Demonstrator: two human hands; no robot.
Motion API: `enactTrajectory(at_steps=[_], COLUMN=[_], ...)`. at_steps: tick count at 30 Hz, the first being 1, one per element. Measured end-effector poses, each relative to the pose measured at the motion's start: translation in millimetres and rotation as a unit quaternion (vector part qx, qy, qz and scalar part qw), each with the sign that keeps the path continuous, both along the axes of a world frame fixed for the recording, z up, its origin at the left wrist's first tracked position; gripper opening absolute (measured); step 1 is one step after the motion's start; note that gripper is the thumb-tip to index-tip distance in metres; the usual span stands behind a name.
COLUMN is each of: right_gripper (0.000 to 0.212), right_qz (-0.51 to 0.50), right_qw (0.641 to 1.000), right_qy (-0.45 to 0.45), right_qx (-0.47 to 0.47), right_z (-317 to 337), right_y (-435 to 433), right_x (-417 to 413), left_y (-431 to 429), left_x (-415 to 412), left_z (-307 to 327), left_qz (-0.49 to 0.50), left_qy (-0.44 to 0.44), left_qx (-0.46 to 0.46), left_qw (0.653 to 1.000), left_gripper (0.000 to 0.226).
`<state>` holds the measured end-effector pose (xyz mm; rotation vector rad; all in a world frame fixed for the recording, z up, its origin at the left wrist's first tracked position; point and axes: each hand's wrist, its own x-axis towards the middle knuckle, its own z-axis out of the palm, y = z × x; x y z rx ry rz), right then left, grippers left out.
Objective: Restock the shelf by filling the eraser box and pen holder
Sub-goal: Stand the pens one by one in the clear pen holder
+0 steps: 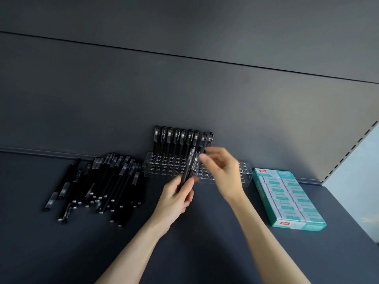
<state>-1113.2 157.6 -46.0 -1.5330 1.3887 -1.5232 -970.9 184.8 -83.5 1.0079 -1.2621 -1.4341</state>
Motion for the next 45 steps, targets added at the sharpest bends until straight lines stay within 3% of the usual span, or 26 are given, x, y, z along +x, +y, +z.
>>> enactTrajectory(at_steps=[3,6,9,12,16,20,22,38,45], right_gripper=[0.021,0.016,0.02,0.027,0.035,0.042,0.036,0.03,0.033], right_qz=[0.057,0.052,0.064,0.06,-0.052,-0.138,-0.156,-0.139,-0.14], right_qw=[0.995,0.989,0.986,0.99,0.992,0.984,0.98,0.966,0.965], right_qy=[-0.065,-0.135,-0.149,-0.126,-0.107,-0.027,0.016,0.176,0.192], right_qx=[0.049,0.037,0.031,0.023,-0.048,-0.109,-0.124,-0.132,-0.11], right_z=[-5.1,-4.6,-4.2,-4.1,11.3,31.3,36.6,6.1,-3.7], right_y=[10.8,12.7,14.5,16.5,5.9,-14.1,-23.8,-45.8,-42.6], right_x=[3.3,0.4,-3.0,-0.7,-9.7,-25.6,-29.1,-24.4,-24.3], left_y=[2.9,3.5,3.1,4.5,2.1,-0.4,-0.2,-4.0,-4.0], left_x=[-2.5,-3.1,-3.2,-5.0,-5.7,-1.7,-0.6,-0.9,-1.0], left_z=[-0.1,-1.0,-1.9,-2.3,-4.3,-4.1,-3.0,-5.2,-5.0], left_qz=[-0.033,-0.039,-0.035,-0.029,0.048,0.107,0.112,0.113,0.096], left_qy=[0.0,-0.006,-0.018,-0.028,-0.033,-0.023,-0.01,-0.025,-0.013], left_qx=[0.006,0.015,-0.002,-0.025,-0.04,-0.039,-0.039,-0.054,-0.027], left_qw=[0.999,0.999,0.999,0.999,0.998,0.993,0.993,0.992,0.995], left_gripper=[0.017,0.017,0.012,0.009,0.02,0.029,0.034,0.034,0.031])
